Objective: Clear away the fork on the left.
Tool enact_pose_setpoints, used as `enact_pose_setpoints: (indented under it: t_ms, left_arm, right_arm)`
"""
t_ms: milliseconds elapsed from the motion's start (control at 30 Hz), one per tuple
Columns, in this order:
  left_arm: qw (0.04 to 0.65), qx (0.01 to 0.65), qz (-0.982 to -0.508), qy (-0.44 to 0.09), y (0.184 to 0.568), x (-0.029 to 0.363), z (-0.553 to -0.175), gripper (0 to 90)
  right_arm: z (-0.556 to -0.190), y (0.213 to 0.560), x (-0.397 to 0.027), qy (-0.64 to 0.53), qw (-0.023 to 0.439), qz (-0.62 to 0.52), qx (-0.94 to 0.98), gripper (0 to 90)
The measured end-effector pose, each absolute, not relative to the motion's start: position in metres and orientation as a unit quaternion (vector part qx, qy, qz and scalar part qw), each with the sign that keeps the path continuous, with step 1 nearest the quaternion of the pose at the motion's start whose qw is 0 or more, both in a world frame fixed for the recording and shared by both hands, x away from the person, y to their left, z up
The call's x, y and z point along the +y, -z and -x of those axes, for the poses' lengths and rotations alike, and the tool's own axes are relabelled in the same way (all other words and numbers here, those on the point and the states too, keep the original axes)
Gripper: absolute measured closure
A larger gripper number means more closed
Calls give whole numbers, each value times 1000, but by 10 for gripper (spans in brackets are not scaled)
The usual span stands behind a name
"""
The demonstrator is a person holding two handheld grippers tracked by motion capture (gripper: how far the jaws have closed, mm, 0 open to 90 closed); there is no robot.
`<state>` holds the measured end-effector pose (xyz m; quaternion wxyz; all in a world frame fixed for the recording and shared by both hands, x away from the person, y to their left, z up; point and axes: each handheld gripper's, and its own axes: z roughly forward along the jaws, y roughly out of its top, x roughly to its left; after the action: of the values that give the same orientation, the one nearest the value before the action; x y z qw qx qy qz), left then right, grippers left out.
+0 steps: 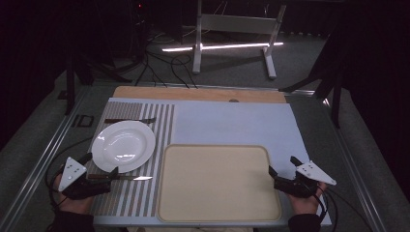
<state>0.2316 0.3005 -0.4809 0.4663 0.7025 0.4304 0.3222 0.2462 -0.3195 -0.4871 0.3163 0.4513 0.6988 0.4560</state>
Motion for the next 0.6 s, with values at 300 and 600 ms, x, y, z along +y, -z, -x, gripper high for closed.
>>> enact_pose_setpoints:
  t_ms: [300, 600]
  left_arm:
    - [466, 436, -699, -323, 481, 304, -235, 1]
    - [469, 434, -700, -319, 478, 304, -239, 1]
  right_arm:
    - [-245, 487, -321, -462, 319, -451, 694, 89]
    - [-245, 489, -326, -467, 319, -459, 685, 89]
